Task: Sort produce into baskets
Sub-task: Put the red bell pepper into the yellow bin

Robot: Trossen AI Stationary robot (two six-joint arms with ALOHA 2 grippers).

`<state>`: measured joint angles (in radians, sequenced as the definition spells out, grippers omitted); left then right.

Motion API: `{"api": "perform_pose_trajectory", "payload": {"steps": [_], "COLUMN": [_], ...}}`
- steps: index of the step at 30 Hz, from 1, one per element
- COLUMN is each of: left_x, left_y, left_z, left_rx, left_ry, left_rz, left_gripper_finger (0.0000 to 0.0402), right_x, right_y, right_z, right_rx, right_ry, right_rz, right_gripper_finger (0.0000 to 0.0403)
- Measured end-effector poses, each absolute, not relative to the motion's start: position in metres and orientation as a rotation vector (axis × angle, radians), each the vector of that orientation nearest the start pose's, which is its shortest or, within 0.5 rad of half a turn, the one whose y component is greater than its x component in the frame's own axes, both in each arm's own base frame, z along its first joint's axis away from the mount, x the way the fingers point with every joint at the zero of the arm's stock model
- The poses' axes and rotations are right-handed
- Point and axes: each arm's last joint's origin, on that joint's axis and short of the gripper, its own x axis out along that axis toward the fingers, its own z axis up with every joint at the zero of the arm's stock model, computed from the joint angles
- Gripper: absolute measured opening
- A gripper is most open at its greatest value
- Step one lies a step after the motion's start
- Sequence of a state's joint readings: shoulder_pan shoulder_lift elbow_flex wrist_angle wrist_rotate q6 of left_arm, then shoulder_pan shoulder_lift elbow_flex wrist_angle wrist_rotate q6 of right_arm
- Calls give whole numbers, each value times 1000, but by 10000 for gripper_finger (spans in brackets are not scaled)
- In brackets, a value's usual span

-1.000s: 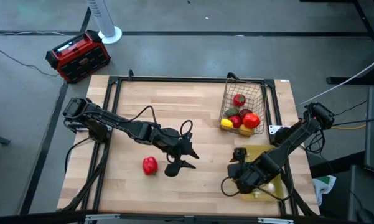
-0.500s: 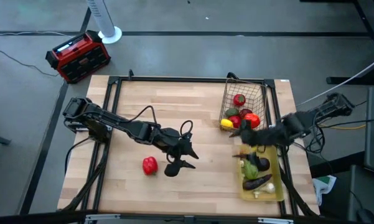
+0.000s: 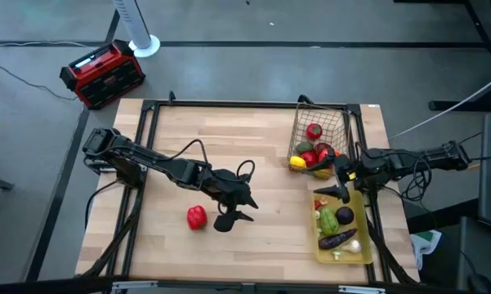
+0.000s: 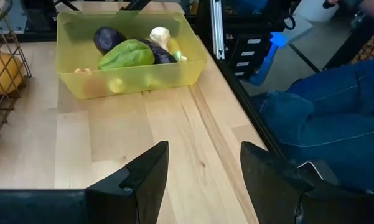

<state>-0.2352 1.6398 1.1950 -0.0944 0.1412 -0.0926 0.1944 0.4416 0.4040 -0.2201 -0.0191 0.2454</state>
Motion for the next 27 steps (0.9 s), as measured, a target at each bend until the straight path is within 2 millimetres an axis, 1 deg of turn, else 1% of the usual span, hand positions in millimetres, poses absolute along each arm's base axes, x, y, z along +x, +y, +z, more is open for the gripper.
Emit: {"api": "perform_pose_trajectory", "payload": {"steps": [6,13,27], "left_x": [357,357,357], "left_y": [-90,-90,-90], "left_z": [266,266,266], "left_rx": [-48,-43,-43], "left_ry": [556,555,555], "left_rz": [-346,-347,-347], "left_gripper_finger": [196,196,196], "right_x": [107,102,102], "right_y": [21,19,19], "right_z": [224,201,178], "right_rx": [232,230,166], "right_ry": [254,262,330], "right_rz": [158,149,120], "right_gripper_finger": [390,390,390]}}
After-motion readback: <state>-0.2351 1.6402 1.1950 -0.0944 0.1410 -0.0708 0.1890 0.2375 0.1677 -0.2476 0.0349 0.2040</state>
